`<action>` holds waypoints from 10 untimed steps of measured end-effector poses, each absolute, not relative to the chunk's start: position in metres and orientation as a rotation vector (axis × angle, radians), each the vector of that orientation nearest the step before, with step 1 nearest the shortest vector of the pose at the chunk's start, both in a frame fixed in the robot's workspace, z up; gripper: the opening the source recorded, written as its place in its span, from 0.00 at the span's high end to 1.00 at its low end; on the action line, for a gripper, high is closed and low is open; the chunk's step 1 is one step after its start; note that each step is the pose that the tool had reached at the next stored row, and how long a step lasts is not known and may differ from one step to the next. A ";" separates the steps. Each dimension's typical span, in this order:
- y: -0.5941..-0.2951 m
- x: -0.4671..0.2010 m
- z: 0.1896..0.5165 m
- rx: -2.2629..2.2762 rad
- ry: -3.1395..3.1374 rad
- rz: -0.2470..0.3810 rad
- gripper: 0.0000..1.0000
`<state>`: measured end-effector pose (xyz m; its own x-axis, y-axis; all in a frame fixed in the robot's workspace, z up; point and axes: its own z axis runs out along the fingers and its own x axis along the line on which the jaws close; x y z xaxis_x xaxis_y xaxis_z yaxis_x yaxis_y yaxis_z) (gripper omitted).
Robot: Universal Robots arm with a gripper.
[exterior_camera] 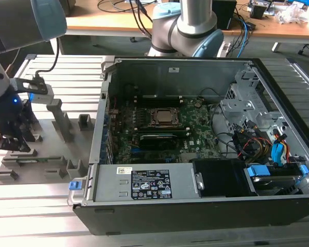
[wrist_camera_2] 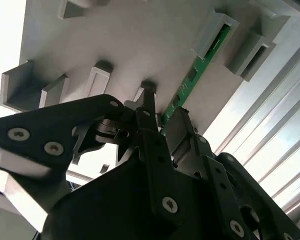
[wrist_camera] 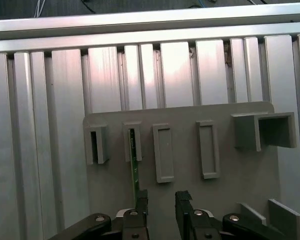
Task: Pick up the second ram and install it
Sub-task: 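Pick up the second ram and move it above second insertion slot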
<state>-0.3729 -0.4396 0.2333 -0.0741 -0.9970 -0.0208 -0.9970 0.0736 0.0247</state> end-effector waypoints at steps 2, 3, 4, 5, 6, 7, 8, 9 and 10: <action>-0.443 -0.370 0.228 2.139 -2.298 -0.051 0.64; -0.448 -0.370 0.225 2.142 -2.295 -0.051 0.64; -0.452 -0.370 0.224 2.144 -2.293 -0.051 0.64; -0.456 -0.370 0.221 2.146 -2.292 -0.051 0.64; -0.459 -0.369 0.217 2.153 -2.285 -0.051 0.64; -0.459 -0.367 0.213 2.161 -2.276 -0.051 0.64; -0.459 -0.365 0.211 2.165 -2.272 -0.051 0.64; -0.460 -0.364 0.210 2.168 -2.270 -0.051 0.64; -0.460 -0.362 0.206 2.172 -2.265 -0.051 0.64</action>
<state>-0.3624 -0.4595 0.2064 -0.0423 -0.9989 -0.0206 -0.9988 0.0418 0.0254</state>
